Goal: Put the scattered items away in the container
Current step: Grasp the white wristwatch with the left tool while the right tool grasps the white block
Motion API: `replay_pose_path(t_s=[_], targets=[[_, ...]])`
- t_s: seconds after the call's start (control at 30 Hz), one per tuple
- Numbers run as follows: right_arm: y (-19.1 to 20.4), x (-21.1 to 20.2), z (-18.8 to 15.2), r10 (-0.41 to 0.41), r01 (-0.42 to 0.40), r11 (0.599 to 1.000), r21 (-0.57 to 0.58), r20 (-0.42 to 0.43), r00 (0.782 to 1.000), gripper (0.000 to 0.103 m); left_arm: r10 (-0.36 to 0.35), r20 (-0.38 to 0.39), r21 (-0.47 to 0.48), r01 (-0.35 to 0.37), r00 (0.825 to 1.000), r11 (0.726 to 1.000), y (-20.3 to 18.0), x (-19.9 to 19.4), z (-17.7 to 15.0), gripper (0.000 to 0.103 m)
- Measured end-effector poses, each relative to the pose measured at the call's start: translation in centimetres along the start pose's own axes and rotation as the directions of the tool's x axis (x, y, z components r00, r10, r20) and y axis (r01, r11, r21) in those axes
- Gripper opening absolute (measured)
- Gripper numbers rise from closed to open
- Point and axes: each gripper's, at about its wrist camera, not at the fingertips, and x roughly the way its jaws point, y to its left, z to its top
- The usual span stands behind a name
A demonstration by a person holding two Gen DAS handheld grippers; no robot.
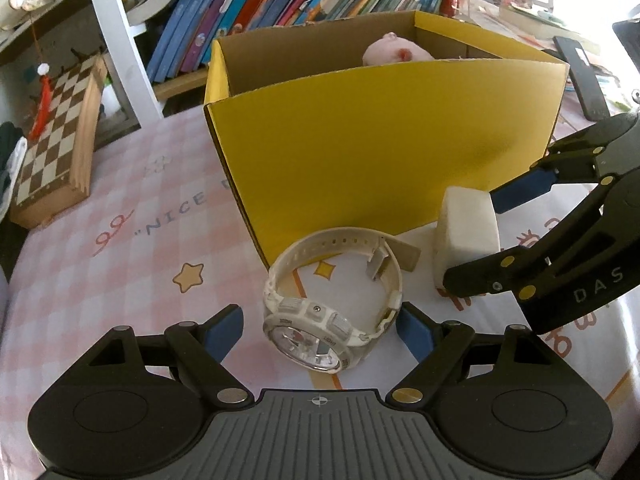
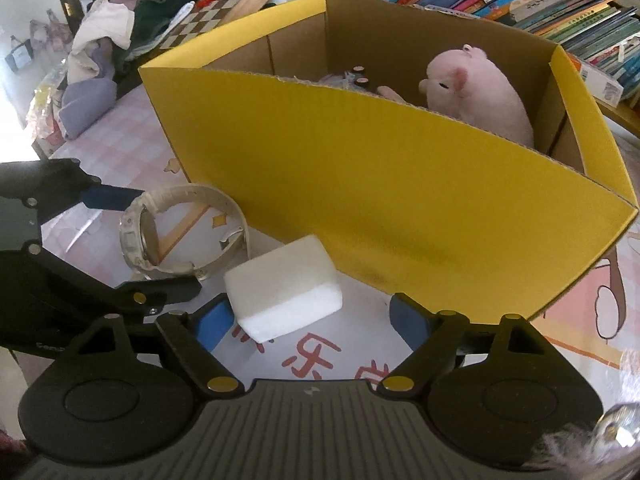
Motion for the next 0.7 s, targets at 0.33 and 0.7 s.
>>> replay_pose_path(t_s=[0.33,0.7], targets=[[0.3,-0.1,0.0,0.038,-0.038,0.999,-0.022,0.005,0.999,0.052,-0.028,0.004,-0.022,0.028,1.0,0.999,-0.1,0.0,-0.1,0.071],[0.3,-1.4,-0.8,0.023,-0.023,1.0,-0.008,0.016,1.0,0.049,-0.017,0.008,-0.044,0.018,1.0,0.999,0.1,-1.2,-0.8,0.066]])
